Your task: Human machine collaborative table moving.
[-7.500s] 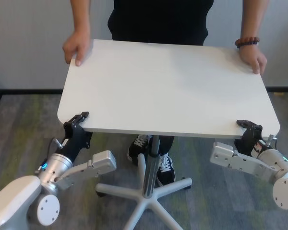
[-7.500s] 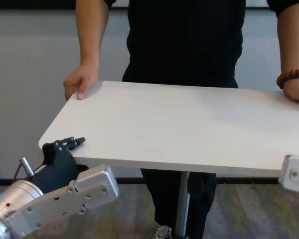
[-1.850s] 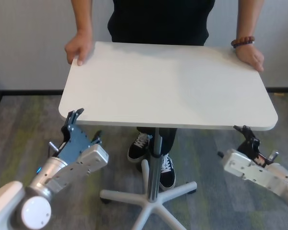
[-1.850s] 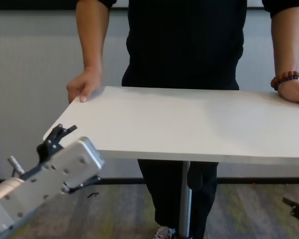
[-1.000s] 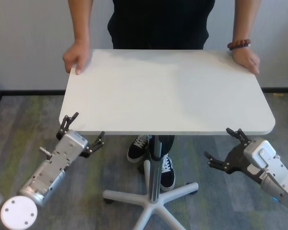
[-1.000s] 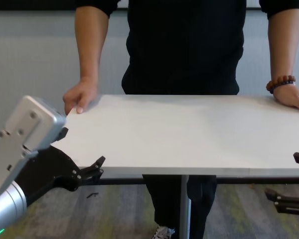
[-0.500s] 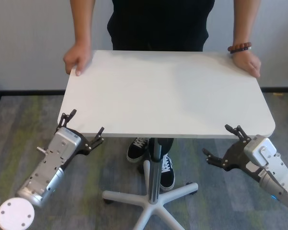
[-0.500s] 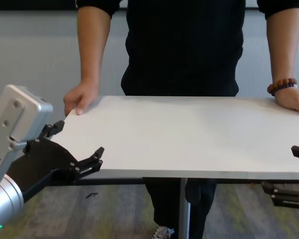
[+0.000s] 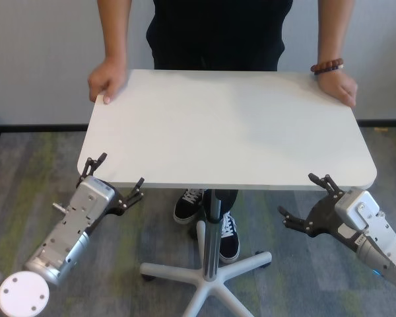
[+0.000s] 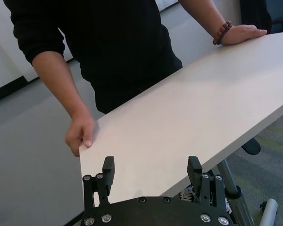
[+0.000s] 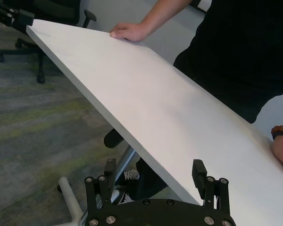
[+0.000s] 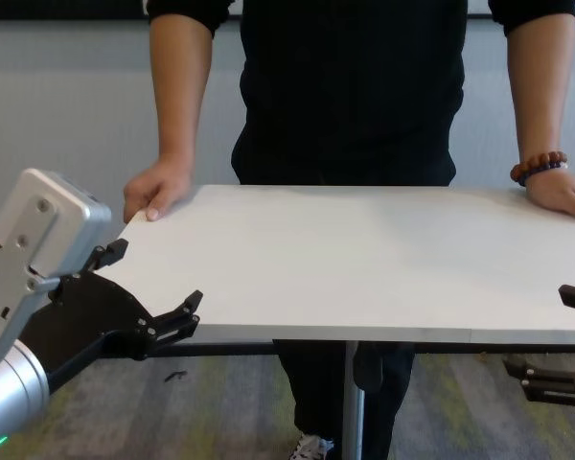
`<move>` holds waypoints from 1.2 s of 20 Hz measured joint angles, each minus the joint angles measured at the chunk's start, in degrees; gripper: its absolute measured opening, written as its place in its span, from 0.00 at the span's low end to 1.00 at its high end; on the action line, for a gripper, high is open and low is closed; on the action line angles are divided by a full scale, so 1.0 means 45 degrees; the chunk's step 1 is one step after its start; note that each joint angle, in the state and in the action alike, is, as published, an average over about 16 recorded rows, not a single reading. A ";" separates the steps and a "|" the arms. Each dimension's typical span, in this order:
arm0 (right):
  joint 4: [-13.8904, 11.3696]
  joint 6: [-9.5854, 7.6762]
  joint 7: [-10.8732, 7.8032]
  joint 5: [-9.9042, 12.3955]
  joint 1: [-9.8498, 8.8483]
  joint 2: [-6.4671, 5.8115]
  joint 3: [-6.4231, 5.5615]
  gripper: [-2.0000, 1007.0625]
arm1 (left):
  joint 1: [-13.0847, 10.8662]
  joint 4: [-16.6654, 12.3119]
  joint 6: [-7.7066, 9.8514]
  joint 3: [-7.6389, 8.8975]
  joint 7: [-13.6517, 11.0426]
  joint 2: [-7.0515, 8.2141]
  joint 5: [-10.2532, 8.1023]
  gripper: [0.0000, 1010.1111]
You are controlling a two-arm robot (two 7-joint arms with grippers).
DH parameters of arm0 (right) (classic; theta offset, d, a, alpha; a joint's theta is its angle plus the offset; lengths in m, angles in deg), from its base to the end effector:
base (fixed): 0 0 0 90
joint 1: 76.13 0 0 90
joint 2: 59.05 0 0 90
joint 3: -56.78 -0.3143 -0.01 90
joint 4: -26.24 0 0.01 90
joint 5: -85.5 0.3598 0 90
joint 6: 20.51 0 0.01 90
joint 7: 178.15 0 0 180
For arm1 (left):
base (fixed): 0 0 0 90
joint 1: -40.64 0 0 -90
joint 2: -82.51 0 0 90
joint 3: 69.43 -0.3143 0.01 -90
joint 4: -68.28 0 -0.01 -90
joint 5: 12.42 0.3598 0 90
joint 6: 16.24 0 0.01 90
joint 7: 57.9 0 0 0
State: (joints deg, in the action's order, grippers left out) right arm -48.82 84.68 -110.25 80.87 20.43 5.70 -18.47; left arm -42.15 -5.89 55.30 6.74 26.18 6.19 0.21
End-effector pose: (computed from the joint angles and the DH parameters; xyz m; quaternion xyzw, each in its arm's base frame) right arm 0.3983 -0.0935 -0.3736 -0.1991 -0.1720 -0.4331 0.8621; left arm 0.4039 0.0147 -0.3828 0.1168 -0.2097 0.5385 0.8077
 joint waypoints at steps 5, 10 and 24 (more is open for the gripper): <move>0.0031 0.0011 -0.0026 -0.0002 0.0012 0.0000 0.0005 0.99 | 0.0014 0.0009 0.0069 -0.0023 -0.0011 0.0008 0.0042 0.99; -0.0246 0.0073 0.0168 -0.0115 -0.0155 -0.0069 0.0011 0.99 | -0.0241 -0.0472 0.0110 -0.0030 -0.0033 0.0116 0.0177 0.99; -0.2908 0.0640 0.1402 -0.1148 -0.1533 -0.0109 0.0112 0.99 | -0.2631 -0.4783 0.0896 0.0568 -0.0569 0.0661 -0.0299 0.99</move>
State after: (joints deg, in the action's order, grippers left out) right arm -61.90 87.56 -103.95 75.70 13.53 5.21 -17.96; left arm -53.99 -27.42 59.33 9.30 23.62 9.16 -1.14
